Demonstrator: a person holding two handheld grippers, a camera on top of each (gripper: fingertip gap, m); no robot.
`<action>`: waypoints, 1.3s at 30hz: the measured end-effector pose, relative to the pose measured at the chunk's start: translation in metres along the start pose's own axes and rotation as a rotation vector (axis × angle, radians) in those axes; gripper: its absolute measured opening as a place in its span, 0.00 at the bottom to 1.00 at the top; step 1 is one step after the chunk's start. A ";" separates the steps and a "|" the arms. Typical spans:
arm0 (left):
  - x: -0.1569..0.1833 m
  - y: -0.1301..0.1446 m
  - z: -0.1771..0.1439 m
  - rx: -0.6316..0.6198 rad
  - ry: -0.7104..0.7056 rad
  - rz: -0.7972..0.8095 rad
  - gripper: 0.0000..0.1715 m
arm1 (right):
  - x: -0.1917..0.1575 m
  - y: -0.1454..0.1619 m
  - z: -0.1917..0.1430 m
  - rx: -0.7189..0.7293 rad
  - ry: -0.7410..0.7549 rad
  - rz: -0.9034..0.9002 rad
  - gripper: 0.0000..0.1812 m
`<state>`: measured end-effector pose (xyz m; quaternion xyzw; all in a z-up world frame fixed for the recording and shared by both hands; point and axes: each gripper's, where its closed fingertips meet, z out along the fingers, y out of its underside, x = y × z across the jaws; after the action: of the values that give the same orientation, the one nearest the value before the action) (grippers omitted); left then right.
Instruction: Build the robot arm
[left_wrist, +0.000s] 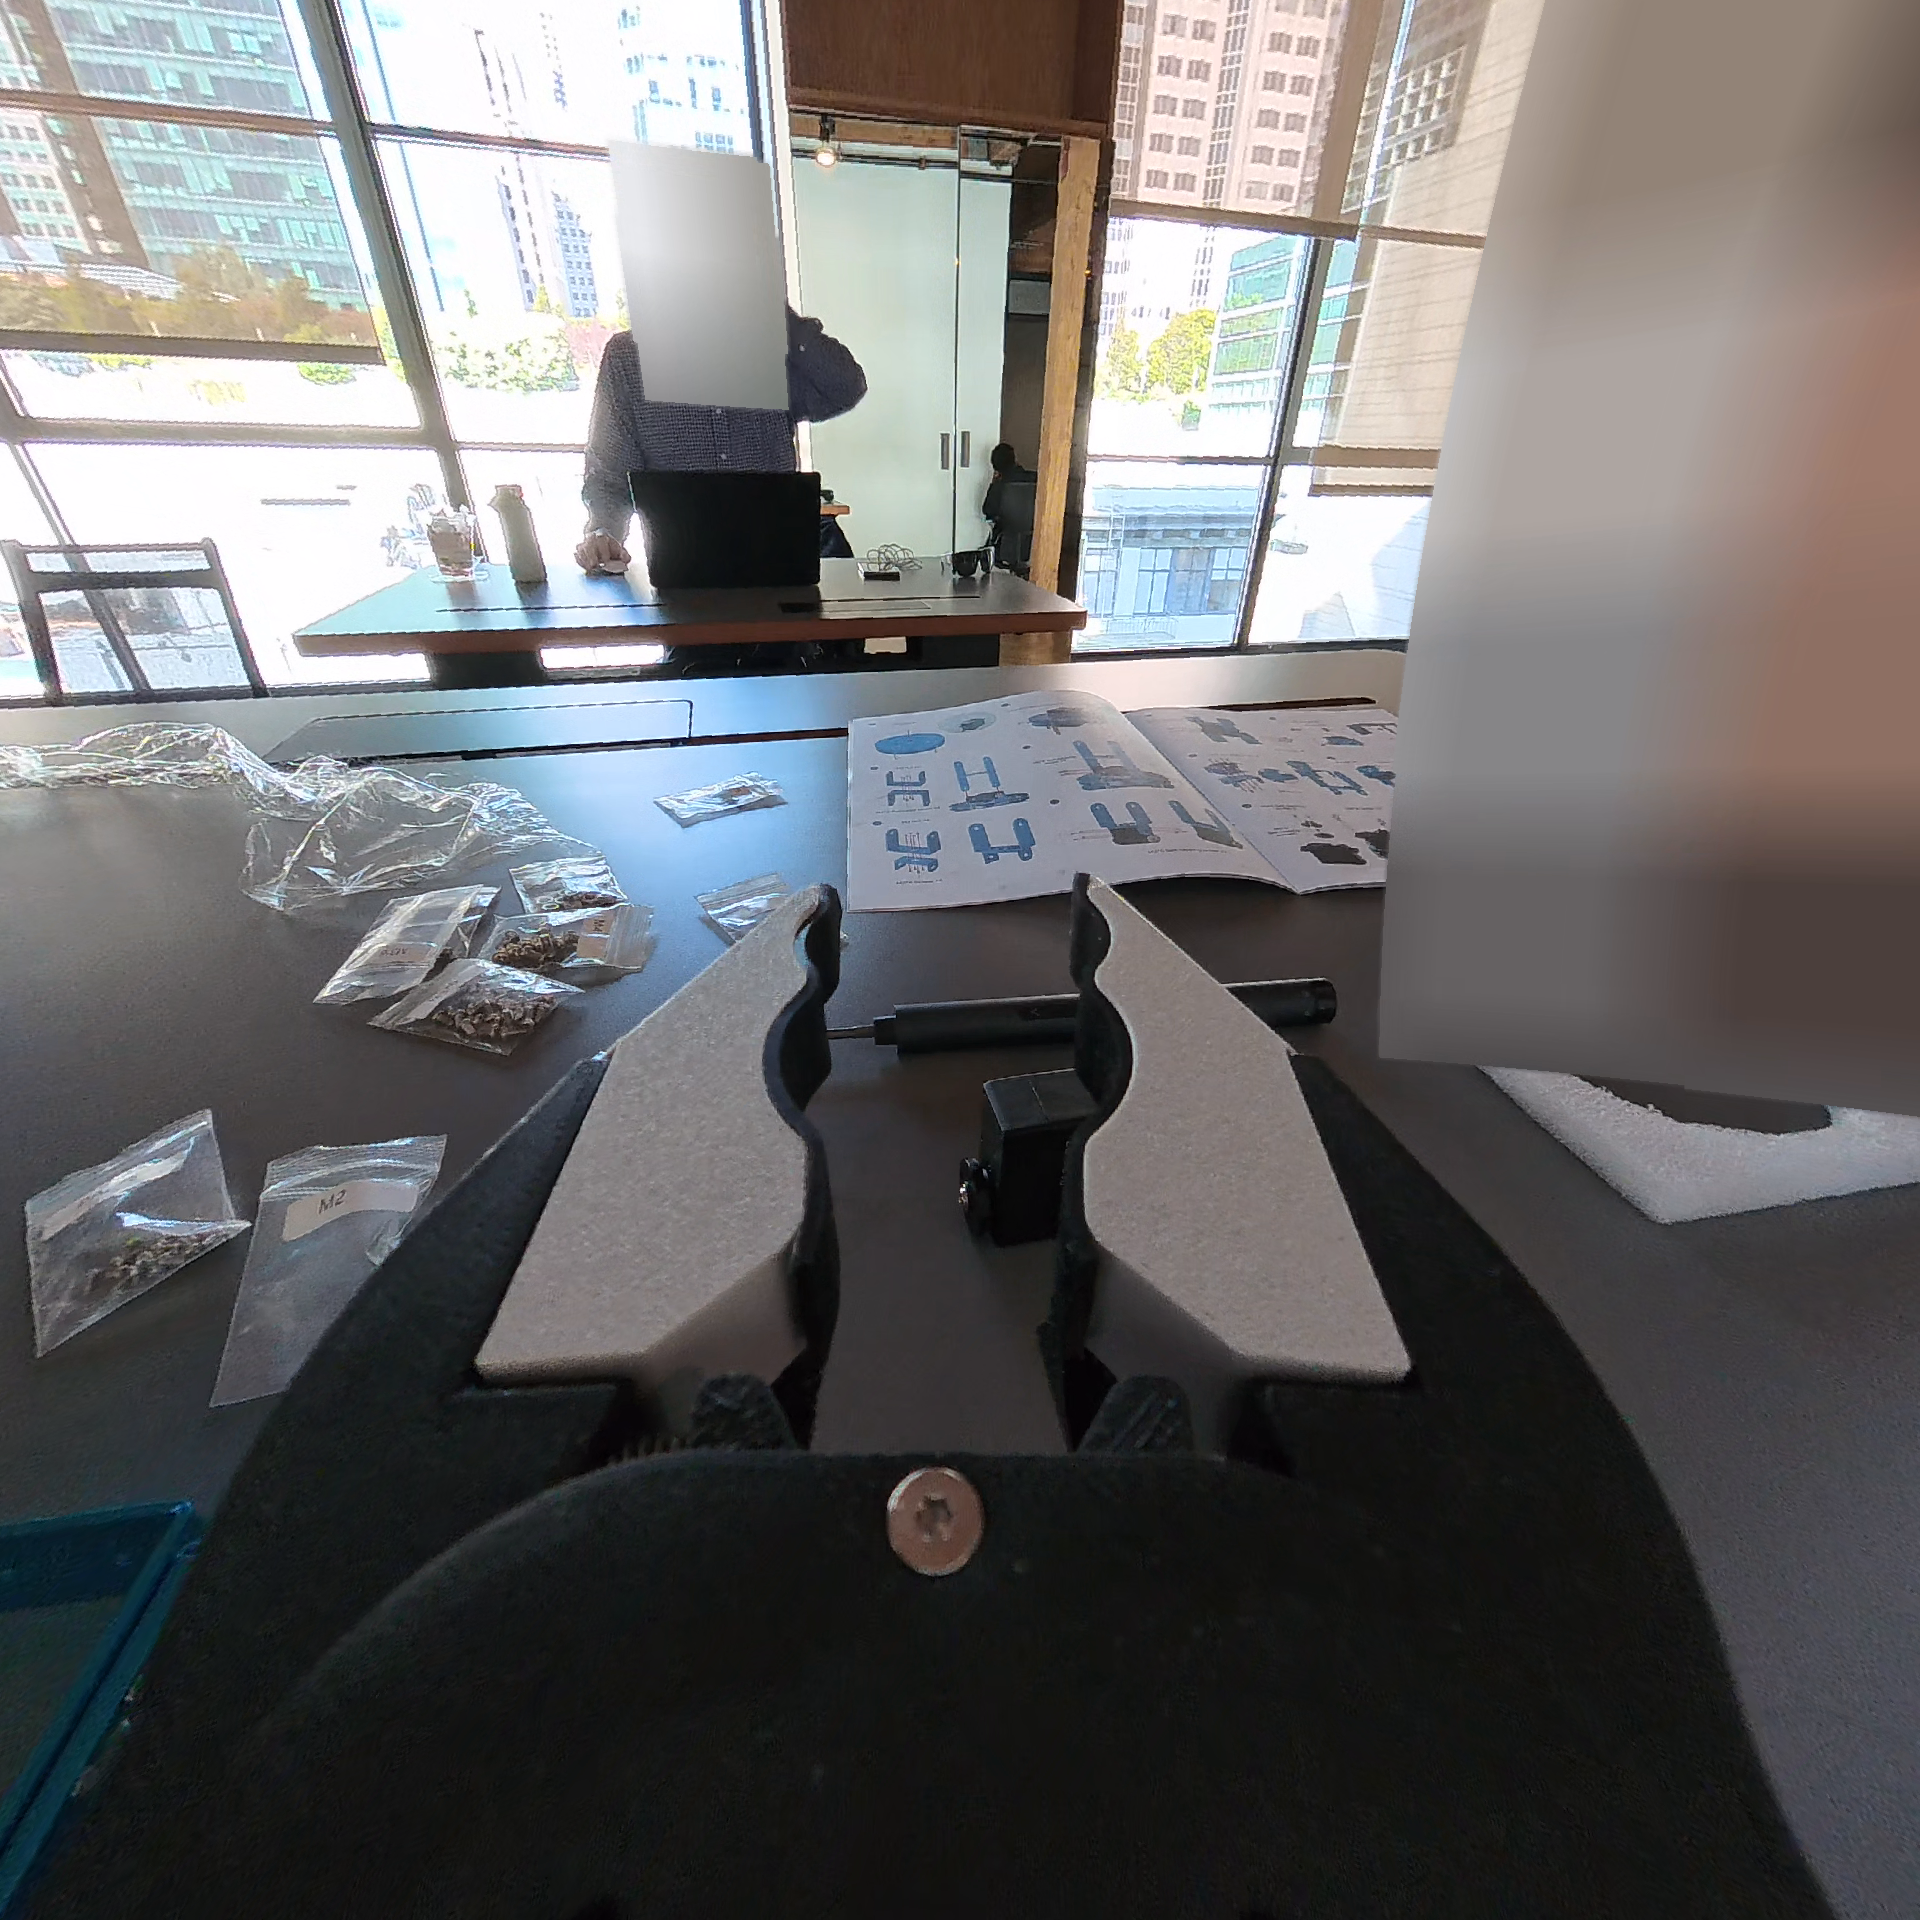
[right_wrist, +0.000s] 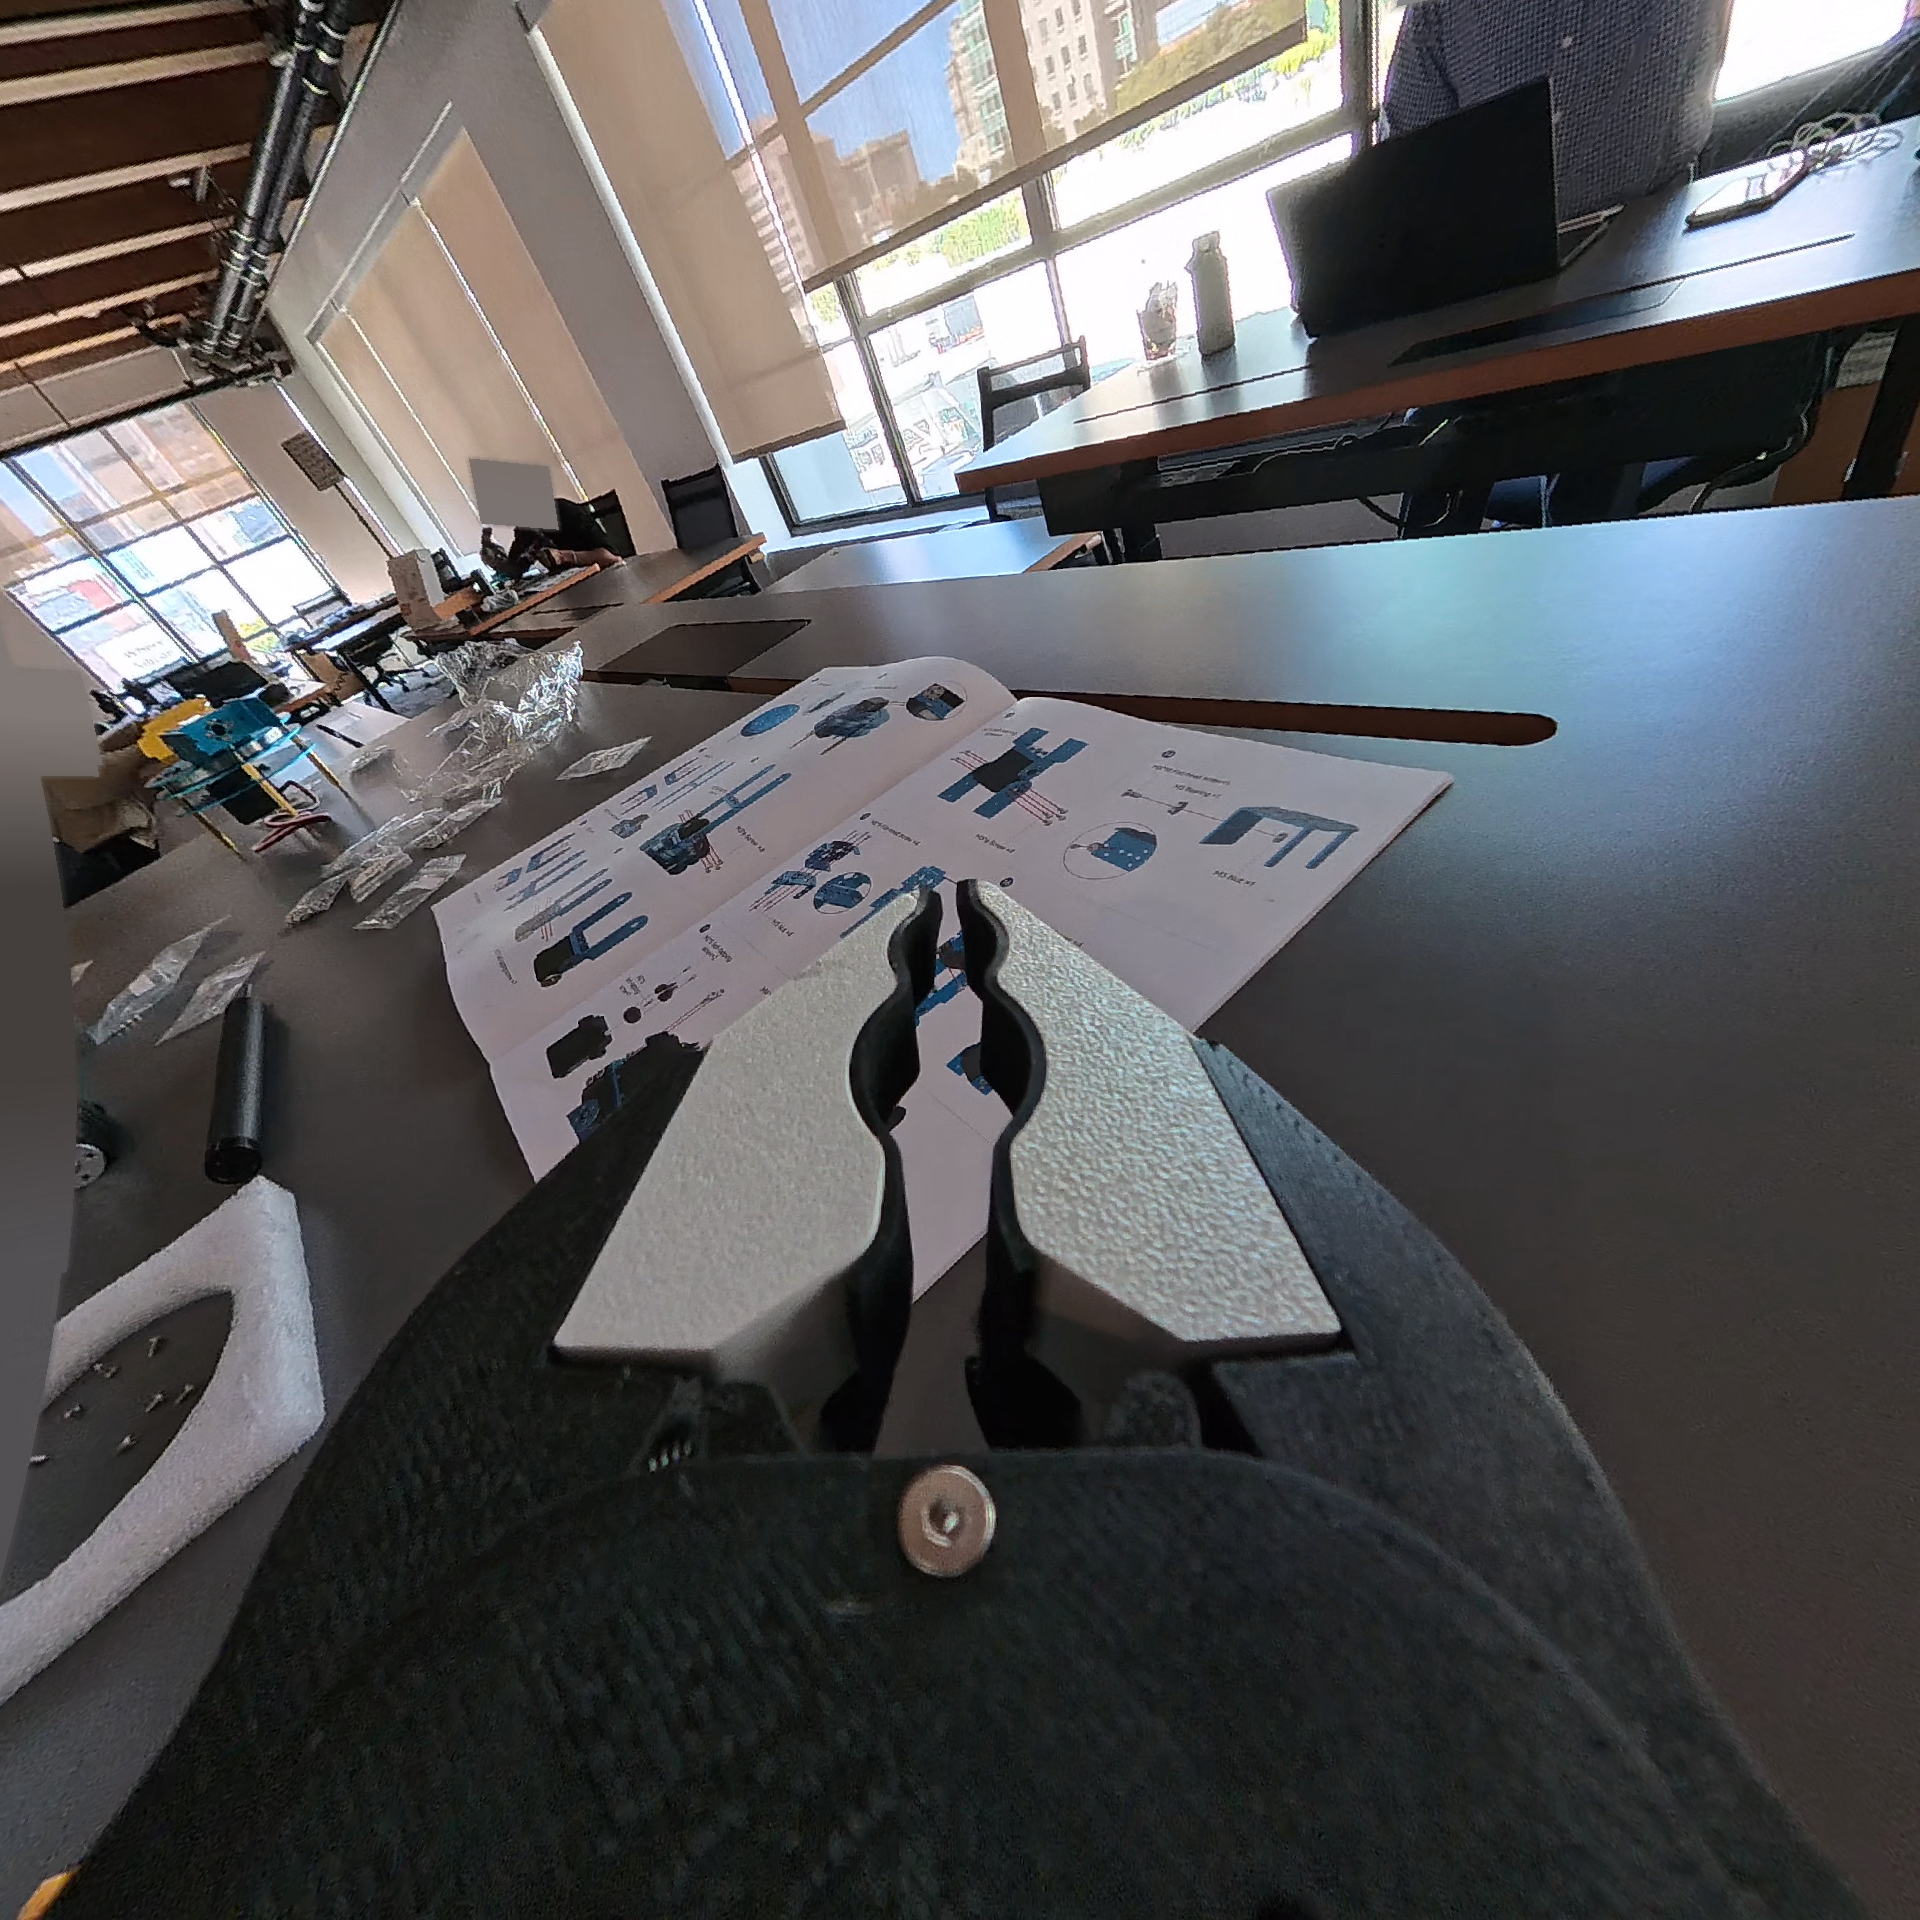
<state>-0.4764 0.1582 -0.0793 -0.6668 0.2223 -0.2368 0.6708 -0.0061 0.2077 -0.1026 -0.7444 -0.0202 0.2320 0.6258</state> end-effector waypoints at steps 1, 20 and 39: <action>0.000 0.000 0.000 0.000 -0.001 0.002 0.25 | 0.001 0.000 0.000 -0.002 -0.001 0.007 0.01; -0.021 0.000 -0.004 0.001 -0.166 0.038 0.17 | 0.047 -0.002 -0.009 -0.058 0.337 -0.195 0.00; -0.031 0.004 -0.007 -0.032 -0.263 0.067 0.06 | 0.047 0.002 -0.009 -0.083 0.358 -0.210 0.00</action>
<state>-0.5052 0.1721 -0.0836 -0.6949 0.1580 -0.1212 0.6909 0.0387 0.2146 -0.1183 -0.7926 0.0043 0.0285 0.6091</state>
